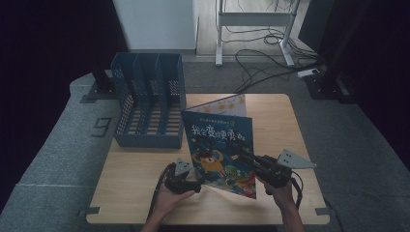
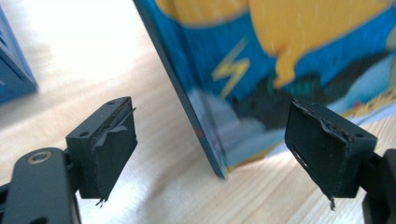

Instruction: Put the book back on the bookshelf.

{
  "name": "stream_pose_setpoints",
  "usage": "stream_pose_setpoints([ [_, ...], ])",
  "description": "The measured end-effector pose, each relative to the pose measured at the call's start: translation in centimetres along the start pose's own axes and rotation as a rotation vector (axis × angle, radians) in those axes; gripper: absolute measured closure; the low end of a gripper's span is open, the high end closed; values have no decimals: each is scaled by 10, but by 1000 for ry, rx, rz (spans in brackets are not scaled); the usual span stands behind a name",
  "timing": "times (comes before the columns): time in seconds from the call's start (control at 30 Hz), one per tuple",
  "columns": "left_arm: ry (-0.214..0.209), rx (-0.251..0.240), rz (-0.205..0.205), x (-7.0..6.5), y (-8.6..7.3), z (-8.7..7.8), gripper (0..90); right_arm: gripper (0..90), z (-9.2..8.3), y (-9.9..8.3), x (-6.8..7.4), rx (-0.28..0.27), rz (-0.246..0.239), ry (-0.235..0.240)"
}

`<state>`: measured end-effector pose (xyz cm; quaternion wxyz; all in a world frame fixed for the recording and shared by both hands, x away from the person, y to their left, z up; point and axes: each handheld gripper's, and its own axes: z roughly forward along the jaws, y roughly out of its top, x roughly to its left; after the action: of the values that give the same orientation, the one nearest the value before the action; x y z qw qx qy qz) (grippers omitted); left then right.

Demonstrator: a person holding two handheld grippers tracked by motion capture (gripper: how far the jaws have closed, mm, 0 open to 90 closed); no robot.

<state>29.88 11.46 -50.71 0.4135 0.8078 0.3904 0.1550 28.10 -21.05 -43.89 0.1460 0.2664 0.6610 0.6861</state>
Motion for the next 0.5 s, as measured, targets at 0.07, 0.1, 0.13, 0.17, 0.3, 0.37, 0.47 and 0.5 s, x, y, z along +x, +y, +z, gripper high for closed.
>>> stream_pose_setpoints([
  [0.07,-7,-20,-10,3,6,-3,168,825,-1,0,-1,6,0,-2],
  [0.1,-19,-37,-13,4,10,-5,172,824,-1,0,-1,10,0,-2],
  [0.13,-19,-37,-13,4,10,-5,175,824,-1,0,-1,10,0,-2],
  [0.17,-24,-45,-14,4,11,-6,175,823,-2,0,-1,12,0,-2],
  [0.3,-35,-60,-19,4,15,-6,185,814,-4,-1,-4,16,-4,-1],
  [0.37,-39,-60,-21,5,15,-5,186,811,-4,-2,-5,16,3,-3],
  [0.47,-47,-60,-22,5,18,-4,186,808,-5,-2,-6,20,4,-2],
  [0.5,-54,-55,-23,5,21,-4,186,805,-6,-3,-7,23,5,-5],
])
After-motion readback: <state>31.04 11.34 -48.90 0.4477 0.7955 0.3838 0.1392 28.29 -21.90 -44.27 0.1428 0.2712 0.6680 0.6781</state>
